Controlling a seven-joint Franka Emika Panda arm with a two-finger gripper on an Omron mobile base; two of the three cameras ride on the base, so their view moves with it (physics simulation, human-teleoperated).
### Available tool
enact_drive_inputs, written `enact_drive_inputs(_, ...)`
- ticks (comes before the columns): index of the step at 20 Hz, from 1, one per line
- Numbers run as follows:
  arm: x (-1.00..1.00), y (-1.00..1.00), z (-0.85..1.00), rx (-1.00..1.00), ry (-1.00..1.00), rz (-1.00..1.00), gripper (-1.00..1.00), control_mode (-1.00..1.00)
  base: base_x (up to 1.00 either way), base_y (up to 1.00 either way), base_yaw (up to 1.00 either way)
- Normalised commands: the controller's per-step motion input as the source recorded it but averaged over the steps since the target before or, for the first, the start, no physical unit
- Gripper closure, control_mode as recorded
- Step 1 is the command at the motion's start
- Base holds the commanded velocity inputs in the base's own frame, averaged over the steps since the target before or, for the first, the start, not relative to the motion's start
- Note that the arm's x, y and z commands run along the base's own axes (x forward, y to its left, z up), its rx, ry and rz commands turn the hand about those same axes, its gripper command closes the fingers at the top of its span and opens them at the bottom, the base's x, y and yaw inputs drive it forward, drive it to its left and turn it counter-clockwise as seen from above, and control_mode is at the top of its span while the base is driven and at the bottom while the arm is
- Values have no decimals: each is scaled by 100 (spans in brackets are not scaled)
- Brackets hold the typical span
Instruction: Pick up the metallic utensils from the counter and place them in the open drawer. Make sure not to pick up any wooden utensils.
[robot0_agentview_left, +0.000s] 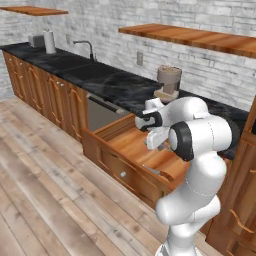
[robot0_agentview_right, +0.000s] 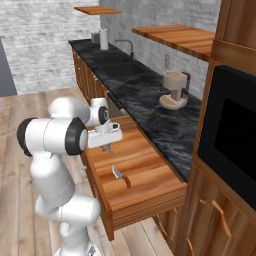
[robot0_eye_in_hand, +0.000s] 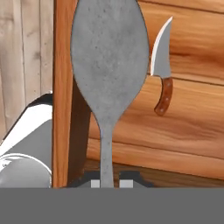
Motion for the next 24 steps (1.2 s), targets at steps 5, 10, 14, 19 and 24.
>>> enact_drive_inputs(5,36,0,-49,0,0,10,100,-100,0,0,0)
enact_drive_inputs(10,37,-2,-47,1,0,8,100,-100,0,0,0)
enact_drive_inputs(14,32,-19,-39,3,0,6,100,-100,0,0,0)
enact_drive_inputs(19,33,-16,-39,1,0,4,100,-100,0,0,0)
enact_drive_inputs(24,40,-3,-45,0,-1,2,100,-100,0,0,0)
